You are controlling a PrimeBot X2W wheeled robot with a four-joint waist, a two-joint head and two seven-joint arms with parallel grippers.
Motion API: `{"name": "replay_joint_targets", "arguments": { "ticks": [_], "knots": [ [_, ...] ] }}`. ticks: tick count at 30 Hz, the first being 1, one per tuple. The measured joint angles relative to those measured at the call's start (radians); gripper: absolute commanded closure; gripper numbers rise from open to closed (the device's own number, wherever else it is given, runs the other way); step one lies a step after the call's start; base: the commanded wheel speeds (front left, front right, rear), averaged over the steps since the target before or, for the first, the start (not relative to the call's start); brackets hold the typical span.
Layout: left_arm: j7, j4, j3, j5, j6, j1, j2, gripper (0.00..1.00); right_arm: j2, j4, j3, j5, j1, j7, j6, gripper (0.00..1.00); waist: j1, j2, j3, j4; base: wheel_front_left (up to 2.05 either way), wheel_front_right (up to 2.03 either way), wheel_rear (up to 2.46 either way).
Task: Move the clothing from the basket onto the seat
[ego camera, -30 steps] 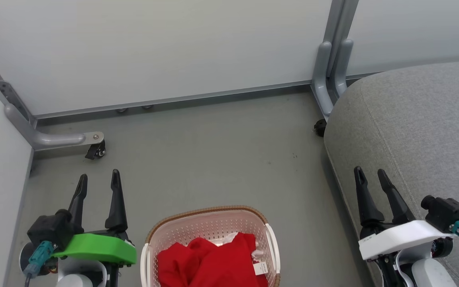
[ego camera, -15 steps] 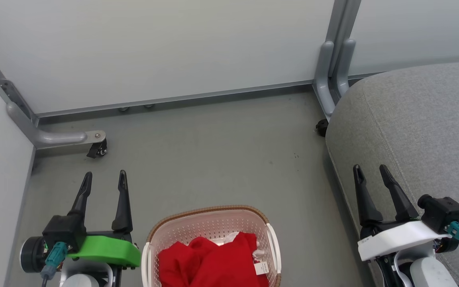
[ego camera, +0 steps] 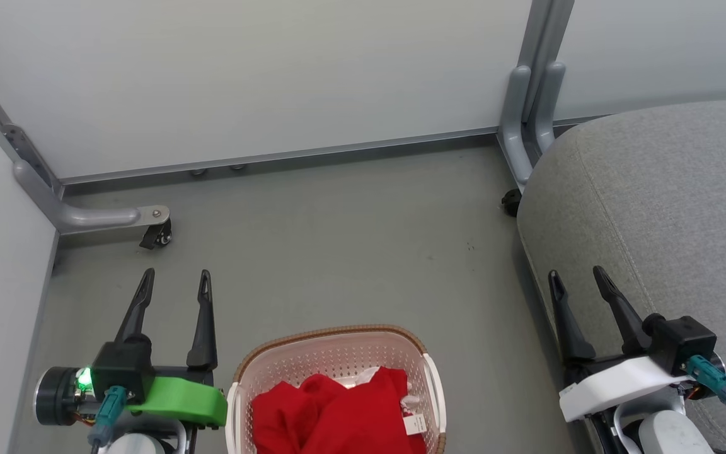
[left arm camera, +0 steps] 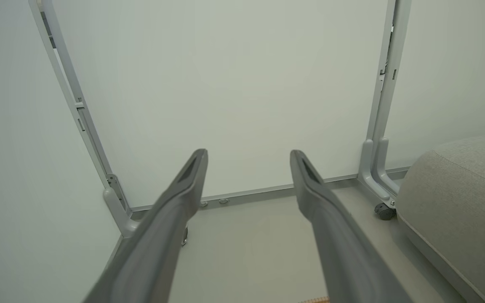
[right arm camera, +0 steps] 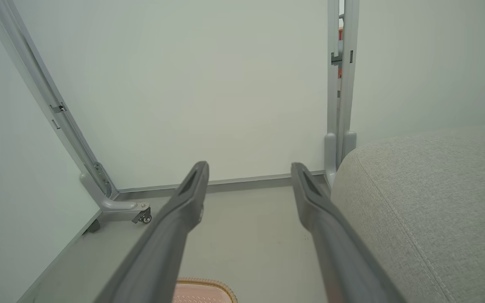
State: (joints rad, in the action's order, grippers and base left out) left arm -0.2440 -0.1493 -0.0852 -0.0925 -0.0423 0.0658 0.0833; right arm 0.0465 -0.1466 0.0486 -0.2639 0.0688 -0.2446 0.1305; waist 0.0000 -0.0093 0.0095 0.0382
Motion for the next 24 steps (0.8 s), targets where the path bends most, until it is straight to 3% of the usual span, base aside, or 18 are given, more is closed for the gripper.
{"name": "replay_joint_targets", "arguments": {
  "ticks": [10, 24],
  "knots": [
    [-0.018, 0.002, -0.010, 0.067, 0.007, 0.000, 0.002, 0.00, 0.001, -0.022, 0.000, 0.073, 0.006, -0.017, 0.000, 0.00, 0.0000, 0.0000, 0.000, 0.004, 0.00, 0.00, 0.00],
    [-0.019, 0.002, -0.010, 0.075, 0.006, -0.001, 0.002, 0.00, 0.001, -0.055, -0.006, 0.077, 0.010, -0.017, 0.000, 0.00, 0.0000, 0.0000, -0.001, 0.004, 0.00, 0.00, 0.00]
  ]
}}
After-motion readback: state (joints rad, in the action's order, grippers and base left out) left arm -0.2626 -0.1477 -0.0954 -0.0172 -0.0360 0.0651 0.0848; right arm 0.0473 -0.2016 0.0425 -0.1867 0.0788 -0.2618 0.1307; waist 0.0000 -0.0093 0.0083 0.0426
